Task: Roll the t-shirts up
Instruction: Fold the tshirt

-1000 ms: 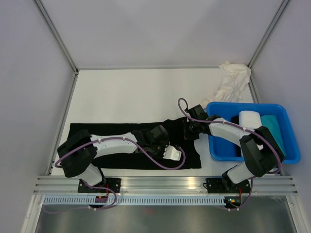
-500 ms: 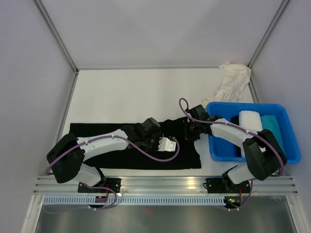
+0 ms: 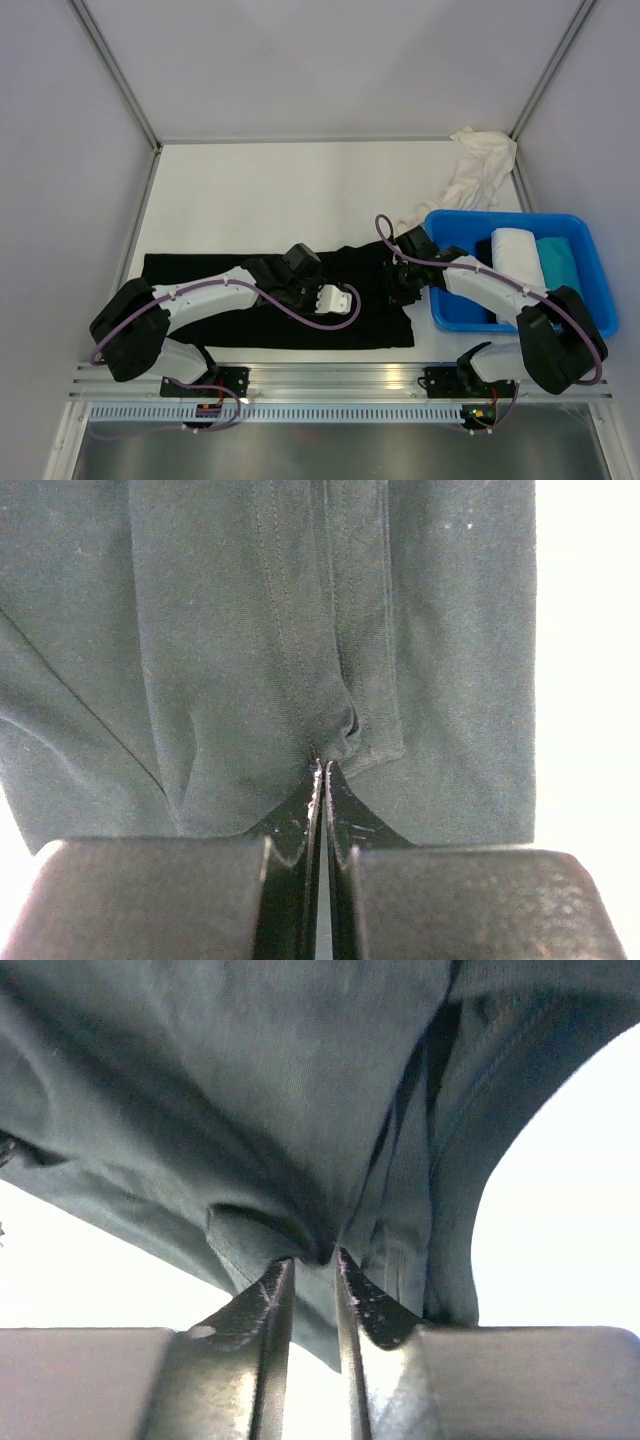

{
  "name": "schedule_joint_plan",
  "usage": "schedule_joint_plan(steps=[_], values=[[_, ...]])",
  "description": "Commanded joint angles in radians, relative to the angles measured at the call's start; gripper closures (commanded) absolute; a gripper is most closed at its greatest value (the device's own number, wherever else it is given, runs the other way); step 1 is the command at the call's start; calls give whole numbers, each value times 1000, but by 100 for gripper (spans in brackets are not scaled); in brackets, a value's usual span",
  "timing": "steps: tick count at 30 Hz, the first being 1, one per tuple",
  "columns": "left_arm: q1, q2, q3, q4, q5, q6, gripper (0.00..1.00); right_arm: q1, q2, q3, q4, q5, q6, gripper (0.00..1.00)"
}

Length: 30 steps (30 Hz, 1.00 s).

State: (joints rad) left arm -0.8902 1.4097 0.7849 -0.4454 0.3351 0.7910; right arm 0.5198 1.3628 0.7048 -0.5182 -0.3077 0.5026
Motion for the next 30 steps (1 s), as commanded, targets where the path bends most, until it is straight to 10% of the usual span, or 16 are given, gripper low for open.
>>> schedule_joint_plan(steps=[1, 6, 19, 25, 30], values=[[5, -18, 10, -4, 45, 22, 98, 3, -82, 10, -81, 1, -3, 69], [5, -15, 20, -12, 39, 28, 98, 3, -212, 24, -148, 28, 76, 46], [5, -20, 19, -26, 31, 30, 98, 9, -157, -73, 59, -27, 203, 45], [13, -23, 43, -45, 70, 13, 98, 39, -142, -129, 154, -88, 264, 54], [108, -41, 96, -179, 277, 58, 98, 40, -110, -156, 182, -107, 254, 91]])
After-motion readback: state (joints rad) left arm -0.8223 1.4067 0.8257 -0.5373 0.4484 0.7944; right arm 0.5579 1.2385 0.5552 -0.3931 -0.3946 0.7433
